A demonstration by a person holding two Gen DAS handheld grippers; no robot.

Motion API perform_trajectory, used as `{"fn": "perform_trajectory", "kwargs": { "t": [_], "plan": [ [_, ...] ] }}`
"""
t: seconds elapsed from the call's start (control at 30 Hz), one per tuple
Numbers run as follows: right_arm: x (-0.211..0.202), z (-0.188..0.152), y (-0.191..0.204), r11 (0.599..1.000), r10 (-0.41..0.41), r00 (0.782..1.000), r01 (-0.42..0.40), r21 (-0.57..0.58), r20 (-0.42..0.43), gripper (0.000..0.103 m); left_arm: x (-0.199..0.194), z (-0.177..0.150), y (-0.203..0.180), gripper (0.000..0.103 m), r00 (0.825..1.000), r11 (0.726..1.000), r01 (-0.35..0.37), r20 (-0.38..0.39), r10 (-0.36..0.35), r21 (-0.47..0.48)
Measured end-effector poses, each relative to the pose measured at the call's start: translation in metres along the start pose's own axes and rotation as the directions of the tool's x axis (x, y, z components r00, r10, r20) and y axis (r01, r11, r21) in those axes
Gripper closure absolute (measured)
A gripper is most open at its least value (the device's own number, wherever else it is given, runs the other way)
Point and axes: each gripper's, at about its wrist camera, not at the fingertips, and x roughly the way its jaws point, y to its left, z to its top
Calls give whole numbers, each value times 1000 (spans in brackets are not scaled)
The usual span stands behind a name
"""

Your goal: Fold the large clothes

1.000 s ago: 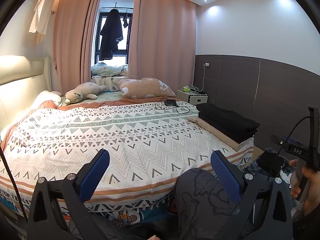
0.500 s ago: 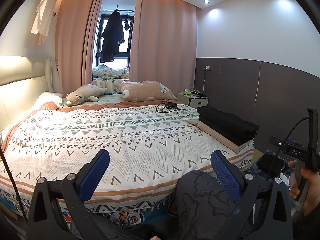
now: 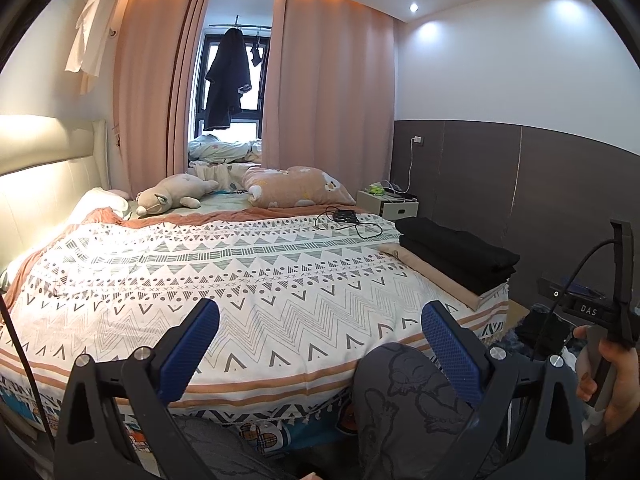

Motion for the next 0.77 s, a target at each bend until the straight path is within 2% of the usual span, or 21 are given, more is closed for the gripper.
{"fn": "perform_trajectory", "kwargs": {
  "t": [0.27,0.6,0.77],
  "plan": [
    [-8,-2,2,1000,3,1000,-3,2,4,0,-10,-7,-3,0,1000,1000,-2,8,2,-3],
    [-13,-14,-6,999,3,998,-5,31,65,0,-27,-15,-9,0,999,999,-31,19,31,16],
    [-17,-22,-6,1000,3,998,-5,28,68,0,-38,-13,-12,0,999,999,-29,37,28,17]
  ]
}}
